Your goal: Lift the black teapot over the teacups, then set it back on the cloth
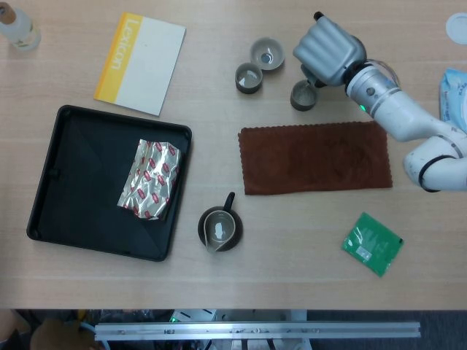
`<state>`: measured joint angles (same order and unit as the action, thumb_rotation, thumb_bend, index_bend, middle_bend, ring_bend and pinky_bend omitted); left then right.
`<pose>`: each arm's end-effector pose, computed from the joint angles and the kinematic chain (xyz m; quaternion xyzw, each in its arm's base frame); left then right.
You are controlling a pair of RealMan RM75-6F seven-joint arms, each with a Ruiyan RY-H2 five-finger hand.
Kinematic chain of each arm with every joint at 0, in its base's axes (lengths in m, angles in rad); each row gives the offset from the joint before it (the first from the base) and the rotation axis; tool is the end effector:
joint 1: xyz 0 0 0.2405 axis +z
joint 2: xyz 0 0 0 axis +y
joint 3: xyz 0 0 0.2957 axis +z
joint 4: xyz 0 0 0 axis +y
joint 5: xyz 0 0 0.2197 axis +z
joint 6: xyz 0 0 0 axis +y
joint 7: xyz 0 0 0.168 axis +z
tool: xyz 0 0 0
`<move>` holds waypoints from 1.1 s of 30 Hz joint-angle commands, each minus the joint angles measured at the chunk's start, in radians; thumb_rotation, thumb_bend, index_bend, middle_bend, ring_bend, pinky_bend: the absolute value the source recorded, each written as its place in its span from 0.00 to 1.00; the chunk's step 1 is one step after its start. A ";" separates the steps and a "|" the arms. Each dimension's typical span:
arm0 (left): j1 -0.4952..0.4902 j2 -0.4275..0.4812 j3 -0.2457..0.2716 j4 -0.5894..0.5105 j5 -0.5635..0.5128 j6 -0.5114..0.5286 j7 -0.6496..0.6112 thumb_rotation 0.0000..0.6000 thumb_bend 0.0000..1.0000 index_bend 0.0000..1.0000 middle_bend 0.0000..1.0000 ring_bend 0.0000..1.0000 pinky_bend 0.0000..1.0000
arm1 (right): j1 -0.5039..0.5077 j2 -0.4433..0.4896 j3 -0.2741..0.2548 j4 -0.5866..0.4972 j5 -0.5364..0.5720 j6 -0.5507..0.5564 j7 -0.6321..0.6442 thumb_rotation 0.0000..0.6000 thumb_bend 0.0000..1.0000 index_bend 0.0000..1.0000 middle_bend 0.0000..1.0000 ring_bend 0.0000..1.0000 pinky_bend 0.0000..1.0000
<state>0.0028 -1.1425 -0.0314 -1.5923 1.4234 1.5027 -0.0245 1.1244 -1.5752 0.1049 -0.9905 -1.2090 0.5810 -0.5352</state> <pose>-0.3813 0.1719 0.1656 -0.5456 -0.4365 -0.3572 0.6199 -0.1200 -0.5182 -0.0345 0.8747 -0.0632 0.1749 0.4475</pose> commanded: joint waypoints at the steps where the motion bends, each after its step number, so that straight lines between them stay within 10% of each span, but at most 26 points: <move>1: -0.001 -0.001 -0.001 0.001 0.001 0.000 0.000 1.00 0.25 0.15 0.17 0.10 0.07 | -0.003 0.000 -0.003 0.001 0.003 0.000 0.000 0.68 0.59 0.96 0.91 0.88 0.33; 33: -0.014 0.001 -0.005 -0.016 -0.001 -0.019 0.036 1.00 0.25 0.15 0.19 0.10 0.07 | -0.158 0.091 0.065 -0.160 0.056 0.138 0.257 0.68 0.56 0.96 0.90 0.87 0.33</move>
<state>-0.0111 -1.1412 -0.0359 -1.6077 1.4228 1.4832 0.0113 0.9758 -1.5096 0.1642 -1.1215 -1.1475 0.7113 -0.2906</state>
